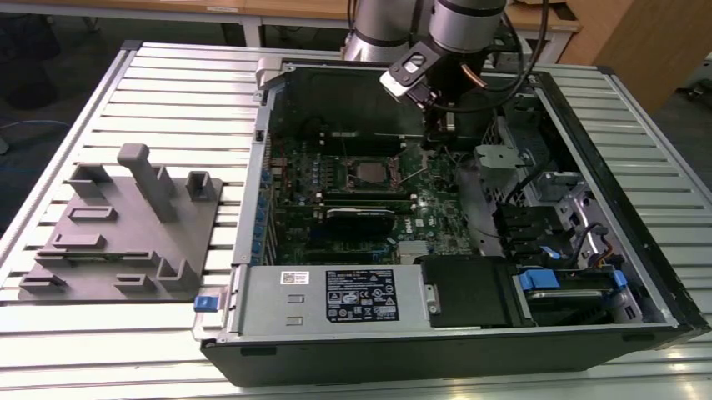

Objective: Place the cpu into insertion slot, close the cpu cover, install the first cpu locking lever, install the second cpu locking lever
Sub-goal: 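Close the cpu cover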

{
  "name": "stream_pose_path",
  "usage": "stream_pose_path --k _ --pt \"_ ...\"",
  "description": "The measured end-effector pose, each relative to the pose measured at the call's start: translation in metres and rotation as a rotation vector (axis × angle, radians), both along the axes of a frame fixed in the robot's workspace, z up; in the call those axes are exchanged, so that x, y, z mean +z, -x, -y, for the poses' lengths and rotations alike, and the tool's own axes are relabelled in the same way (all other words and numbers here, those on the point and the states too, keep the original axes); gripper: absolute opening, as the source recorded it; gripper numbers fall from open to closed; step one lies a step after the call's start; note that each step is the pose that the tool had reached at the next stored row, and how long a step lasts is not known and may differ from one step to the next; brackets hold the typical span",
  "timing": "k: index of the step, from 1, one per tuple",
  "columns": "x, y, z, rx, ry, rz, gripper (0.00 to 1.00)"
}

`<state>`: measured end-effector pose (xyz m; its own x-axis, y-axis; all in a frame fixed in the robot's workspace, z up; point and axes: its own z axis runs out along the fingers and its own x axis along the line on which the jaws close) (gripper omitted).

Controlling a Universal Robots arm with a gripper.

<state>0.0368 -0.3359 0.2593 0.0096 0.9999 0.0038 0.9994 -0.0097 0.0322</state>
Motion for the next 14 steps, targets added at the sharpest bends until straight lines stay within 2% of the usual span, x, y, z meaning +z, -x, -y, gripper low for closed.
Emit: stream_pose_path --k 5,9,14 --pt "-0.0002 -0.0101 -0.0002 0.000 0.0001 0.0000 0.10" --pt "-0.0008 -0.0147 -0.0004 0.000 0.0000 0.0000 0.10" --pt "-0.0079 -0.0160 -0.0004 0.000 0.0001 -0.0001 0.10"
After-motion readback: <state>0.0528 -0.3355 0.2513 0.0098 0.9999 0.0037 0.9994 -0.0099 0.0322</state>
